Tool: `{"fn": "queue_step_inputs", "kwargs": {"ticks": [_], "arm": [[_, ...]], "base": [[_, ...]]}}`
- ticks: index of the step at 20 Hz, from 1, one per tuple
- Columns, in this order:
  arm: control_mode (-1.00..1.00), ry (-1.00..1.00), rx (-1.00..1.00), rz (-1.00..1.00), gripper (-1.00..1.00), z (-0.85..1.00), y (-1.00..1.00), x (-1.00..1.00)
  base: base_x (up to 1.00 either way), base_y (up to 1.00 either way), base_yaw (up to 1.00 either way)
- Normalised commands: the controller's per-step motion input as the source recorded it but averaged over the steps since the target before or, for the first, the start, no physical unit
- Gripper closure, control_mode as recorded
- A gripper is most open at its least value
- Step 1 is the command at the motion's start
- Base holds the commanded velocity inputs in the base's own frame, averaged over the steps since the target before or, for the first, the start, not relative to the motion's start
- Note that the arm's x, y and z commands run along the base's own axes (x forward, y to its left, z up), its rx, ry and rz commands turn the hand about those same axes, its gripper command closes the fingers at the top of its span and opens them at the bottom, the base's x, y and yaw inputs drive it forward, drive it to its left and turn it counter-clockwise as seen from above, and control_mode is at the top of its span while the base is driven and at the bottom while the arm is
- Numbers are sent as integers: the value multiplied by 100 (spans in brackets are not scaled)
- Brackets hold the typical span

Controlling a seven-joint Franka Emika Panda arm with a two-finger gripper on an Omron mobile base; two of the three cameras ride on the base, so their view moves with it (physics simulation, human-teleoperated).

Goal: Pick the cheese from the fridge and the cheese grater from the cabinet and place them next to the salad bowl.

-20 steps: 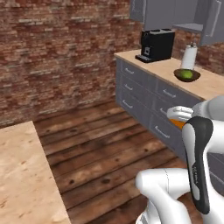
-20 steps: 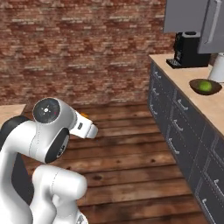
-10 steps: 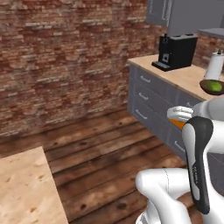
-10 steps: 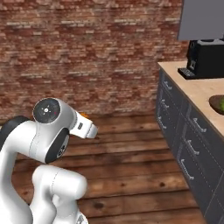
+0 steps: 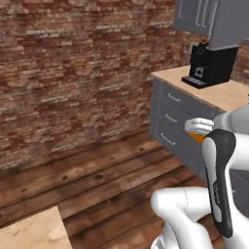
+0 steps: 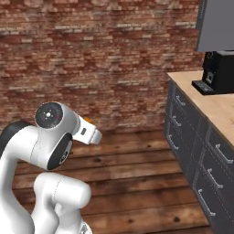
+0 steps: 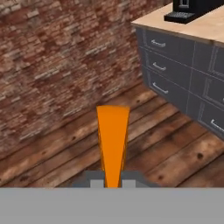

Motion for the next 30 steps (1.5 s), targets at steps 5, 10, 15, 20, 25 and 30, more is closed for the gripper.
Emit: {"fn": "queue_step_inputs", "kwargs": {"ticks": [5,10,15,20,25,30], "arm": [[100,0,0,0,100,0,0,0],[100,0,0,0,100,0,0,0],[100,0,0,0,100,0,0,0],[100,0,0,0,100,0,0,0],[100,0,0,0,100,0,0,0],[100,0,0,0,100,0,0,0]], "base": [[62,10,-40],[53,15,-51],[47,19,-58],[44,21,-61],[57,20,-47],[76,26,-24]]}}
